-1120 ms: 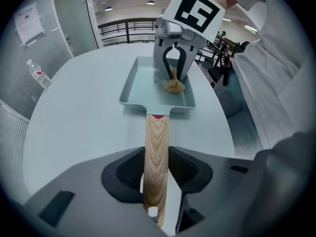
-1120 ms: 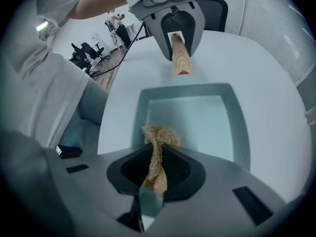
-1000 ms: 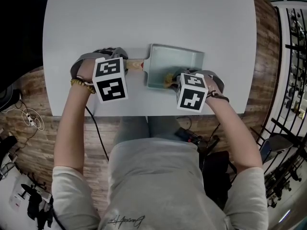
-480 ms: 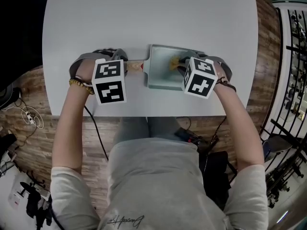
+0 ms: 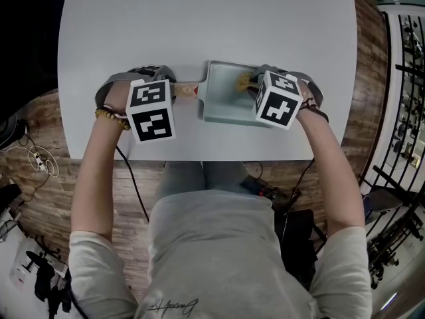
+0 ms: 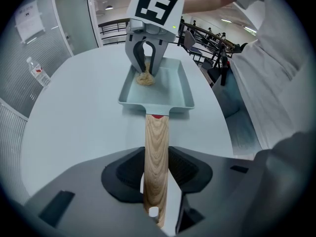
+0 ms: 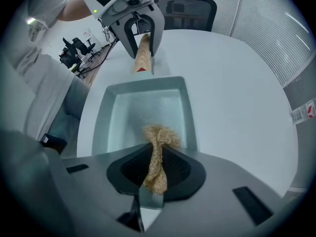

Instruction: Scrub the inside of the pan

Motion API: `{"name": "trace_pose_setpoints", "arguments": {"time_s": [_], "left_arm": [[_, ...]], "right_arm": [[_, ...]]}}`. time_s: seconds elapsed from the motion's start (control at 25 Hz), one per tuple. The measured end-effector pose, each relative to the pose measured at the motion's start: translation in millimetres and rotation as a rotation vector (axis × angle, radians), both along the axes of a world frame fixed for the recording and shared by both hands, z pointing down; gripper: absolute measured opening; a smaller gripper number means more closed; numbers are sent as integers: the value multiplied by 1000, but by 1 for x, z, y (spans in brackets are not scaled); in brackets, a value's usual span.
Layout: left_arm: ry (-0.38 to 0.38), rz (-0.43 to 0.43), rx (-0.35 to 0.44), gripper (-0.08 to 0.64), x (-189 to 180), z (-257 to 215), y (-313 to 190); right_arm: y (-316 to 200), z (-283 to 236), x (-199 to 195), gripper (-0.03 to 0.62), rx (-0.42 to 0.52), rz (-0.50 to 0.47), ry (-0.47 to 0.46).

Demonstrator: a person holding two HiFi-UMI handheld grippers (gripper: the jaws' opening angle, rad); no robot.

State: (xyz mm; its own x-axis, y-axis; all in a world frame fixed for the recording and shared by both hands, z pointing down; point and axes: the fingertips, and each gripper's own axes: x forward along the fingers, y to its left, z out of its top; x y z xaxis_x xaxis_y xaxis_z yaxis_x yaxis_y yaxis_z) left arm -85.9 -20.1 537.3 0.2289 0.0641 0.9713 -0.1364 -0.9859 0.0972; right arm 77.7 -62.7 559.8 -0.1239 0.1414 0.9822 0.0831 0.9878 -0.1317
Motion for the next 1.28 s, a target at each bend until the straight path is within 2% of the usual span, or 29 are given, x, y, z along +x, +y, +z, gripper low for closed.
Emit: {"name": "trace_pose_setpoints", "arguments": {"time_s": [0.32,0.52,0.72,1.0,1.28], "left_arm": [[0,-15,0,152,-1,1,-1],[-2,-11,1,152,1,0,-3],[8,9,-4,152,3,0,-1],[1,28,-14,152,-4,0,4],[4,1,-25,152,3,-1,4]], "right_arm": [[59,-2,11,71,-99,-55,16],[79,-3,17,71,-154,-64,14],[75,-2,24,72,-104,-105,9],[18,1,12,72,-43,-36,3],[-20,0,17,72,30,4,-2]]}}
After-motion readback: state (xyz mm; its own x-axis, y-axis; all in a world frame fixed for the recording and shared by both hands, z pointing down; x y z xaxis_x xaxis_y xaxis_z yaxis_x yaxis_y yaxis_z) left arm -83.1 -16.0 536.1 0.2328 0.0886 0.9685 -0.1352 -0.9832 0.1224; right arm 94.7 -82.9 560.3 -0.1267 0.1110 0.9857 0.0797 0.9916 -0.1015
